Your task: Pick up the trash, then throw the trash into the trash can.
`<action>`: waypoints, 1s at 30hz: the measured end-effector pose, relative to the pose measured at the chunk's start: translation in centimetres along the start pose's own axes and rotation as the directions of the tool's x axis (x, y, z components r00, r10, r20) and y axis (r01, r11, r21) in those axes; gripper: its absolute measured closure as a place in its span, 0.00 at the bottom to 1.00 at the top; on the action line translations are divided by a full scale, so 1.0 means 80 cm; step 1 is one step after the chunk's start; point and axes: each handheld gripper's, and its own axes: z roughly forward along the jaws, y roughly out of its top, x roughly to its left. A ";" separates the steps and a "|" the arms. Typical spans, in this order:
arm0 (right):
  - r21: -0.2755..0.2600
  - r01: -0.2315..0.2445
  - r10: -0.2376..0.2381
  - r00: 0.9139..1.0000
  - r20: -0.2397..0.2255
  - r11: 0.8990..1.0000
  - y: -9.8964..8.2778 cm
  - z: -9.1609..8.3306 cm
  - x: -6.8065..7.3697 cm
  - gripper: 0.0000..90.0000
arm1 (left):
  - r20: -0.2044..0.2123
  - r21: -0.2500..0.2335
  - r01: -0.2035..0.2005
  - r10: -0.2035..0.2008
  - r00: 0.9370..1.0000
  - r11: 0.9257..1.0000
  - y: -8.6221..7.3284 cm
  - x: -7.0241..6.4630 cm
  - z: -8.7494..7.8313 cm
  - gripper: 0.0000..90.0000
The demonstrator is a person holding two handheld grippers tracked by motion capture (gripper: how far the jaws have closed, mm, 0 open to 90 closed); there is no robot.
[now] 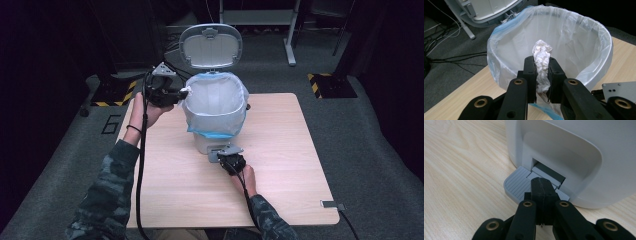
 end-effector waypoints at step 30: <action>-0.002 -0.009 0.009 1.000 0.004 1.000 0.000 0.000 -0.001 1.00 | 0.014 0.022 -0.009 0.009 1.000 1.000 0.028 -0.005 0.029 0.89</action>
